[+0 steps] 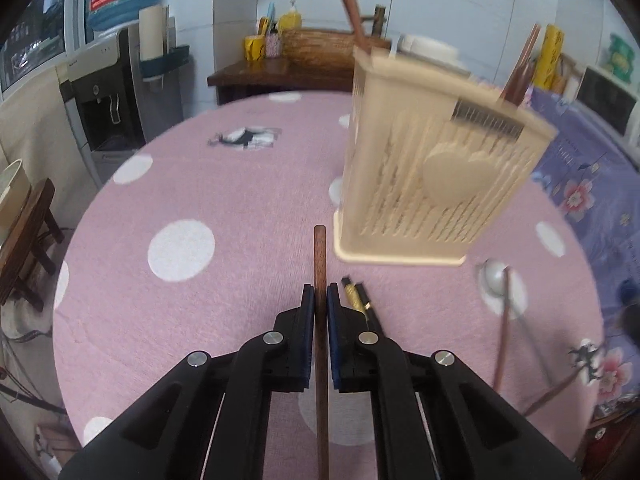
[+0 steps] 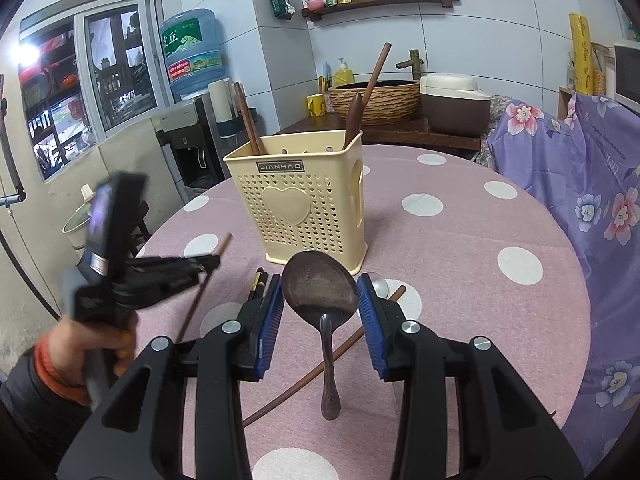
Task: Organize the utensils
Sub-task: 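Carry the metal spoon toward the holder with the right gripper while the left grasps a brown wooden chopstick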
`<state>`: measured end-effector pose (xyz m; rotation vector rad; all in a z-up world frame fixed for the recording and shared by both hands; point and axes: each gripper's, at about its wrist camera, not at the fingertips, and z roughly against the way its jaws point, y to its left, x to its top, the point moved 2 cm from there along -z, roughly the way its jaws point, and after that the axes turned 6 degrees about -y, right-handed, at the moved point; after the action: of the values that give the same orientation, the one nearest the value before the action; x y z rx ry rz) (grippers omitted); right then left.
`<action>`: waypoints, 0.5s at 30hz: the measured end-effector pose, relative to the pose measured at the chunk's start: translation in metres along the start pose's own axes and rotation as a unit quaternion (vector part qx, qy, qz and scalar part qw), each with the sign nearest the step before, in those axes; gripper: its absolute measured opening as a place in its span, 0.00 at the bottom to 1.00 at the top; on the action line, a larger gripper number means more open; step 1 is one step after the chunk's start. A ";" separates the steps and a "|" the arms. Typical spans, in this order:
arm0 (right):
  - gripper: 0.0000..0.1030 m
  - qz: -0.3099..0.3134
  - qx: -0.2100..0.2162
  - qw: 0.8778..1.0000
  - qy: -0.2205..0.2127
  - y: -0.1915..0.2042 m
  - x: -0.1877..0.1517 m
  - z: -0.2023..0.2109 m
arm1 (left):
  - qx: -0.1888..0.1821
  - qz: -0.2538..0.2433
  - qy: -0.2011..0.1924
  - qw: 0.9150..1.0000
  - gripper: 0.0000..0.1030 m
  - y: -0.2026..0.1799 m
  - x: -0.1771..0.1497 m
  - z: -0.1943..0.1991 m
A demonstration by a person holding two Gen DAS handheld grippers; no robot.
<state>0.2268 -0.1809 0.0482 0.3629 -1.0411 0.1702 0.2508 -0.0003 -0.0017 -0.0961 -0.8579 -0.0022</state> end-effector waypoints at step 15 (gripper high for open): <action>0.37 -0.008 0.005 1.000 -0.017 0.001 0.005 0.006 | -0.043 0.009 -0.138 0.990 0.07 0.008 0.050 0.100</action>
<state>0.2240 -0.1825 0.0561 0.3836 -1.0704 0.1559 0.2079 0.0176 0.1004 -0.1870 -1.1333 -0.0097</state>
